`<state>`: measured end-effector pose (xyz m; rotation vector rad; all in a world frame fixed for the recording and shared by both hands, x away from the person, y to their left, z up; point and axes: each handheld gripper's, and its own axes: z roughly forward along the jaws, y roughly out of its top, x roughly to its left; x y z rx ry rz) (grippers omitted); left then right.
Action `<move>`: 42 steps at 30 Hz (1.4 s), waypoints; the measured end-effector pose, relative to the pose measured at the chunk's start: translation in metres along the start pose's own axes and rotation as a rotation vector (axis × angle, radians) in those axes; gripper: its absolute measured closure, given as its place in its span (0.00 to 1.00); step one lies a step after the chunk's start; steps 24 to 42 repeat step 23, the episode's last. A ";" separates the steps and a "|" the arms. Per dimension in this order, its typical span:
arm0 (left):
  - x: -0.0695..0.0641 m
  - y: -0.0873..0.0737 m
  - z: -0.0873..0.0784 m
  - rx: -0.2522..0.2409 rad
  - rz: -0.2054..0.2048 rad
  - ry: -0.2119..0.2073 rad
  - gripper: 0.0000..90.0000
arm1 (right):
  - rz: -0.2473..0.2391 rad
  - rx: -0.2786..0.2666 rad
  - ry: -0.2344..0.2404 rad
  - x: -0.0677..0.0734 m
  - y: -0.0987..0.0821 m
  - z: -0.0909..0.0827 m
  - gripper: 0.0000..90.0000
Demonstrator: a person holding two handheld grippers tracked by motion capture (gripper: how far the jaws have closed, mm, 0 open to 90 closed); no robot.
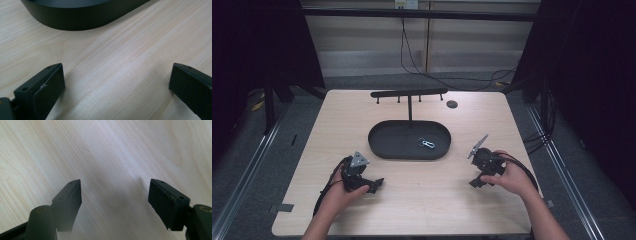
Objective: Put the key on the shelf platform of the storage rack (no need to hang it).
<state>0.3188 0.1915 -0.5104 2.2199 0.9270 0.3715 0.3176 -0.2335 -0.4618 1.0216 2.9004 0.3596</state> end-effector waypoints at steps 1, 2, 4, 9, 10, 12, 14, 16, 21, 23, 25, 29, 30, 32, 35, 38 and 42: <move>0.000 0.000 0.000 0.000 0.000 0.000 0.00 | -0.003 -0.003 -0.001 0.000 -0.001 0.000 0.30; 0.000 0.000 0.000 0.000 0.000 0.000 0.00 | -0.003 -0.003 -0.001 0.000 -0.001 0.000 0.30; 0.000 0.000 0.000 0.000 0.000 0.000 0.00 | -0.002 -0.006 0.005 0.000 -0.003 0.001 0.30; 0.000 0.000 0.000 0.000 0.000 0.000 0.00 | 0.005 -0.004 0.001 0.000 -0.010 0.003 0.30; 0.000 0.000 0.000 0.000 0.000 0.000 0.00 | 0.012 -0.006 0.001 0.000 -0.011 0.003 0.30; 0.000 0.000 0.000 0.000 0.000 0.000 0.00 | 0.008 -0.010 0.003 0.000 -0.011 0.002 0.30; 0.000 0.000 0.000 0.001 -0.001 0.001 0.00 | 0.010 -0.014 0.003 -0.001 -0.013 0.002 0.30; 0.000 0.000 0.000 0.001 -0.001 0.001 0.00 | 0.021 -0.015 0.003 -0.001 -0.014 0.001 0.30; 0.000 0.000 0.000 0.000 -0.001 0.000 0.00 | 0.031 -0.019 -0.003 -0.002 -0.016 0.002 0.30; 0.000 0.000 0.000 0.000 0.000 0.000 0.00 | 0.032 -0.030 -0.008 -0.002 -0.015 0.002 0.30; 0.000 0.000 0.000 0.000 0.000 0.000 0.00 | 0.032 -0.030 -0.008 -0.002 -0.015 0.002 0.30; 0.000 0.000 0.000 0.000 0.000 0.000 0.00 | 0.032 -0.030 -0.008 -0.002 -0.015 0.002 0.30; 0.000 0.000 0.000 0.000 0.000 0.000 0.00 | 0.032 -0.030 -0.008 -0.002 -0.015 0.002 0.30; 0.000 0.000 0.000 0.000 0.000 0.000 0.00 | 0.032 -0.030 -0.008 -0.002 -0.015 0.002 0.30; 0.000 0.000 0.000 0.000 0.000 0.000 0.00 | 0.032 -0.030 -0.008 -0.002 -0.015 0.002 0.30; 0.000 0.000 0.000 0.000 0.000 0.000 0.00 | 0.032 -0.030 -0.008 -0.002 -0.015 0.002 0.30; 0.000 0.000 0.000 0.000 0.000 0.000 0.00 | 0.032 -0.030 -0.008 -0.002 -0.015 0.002 0.30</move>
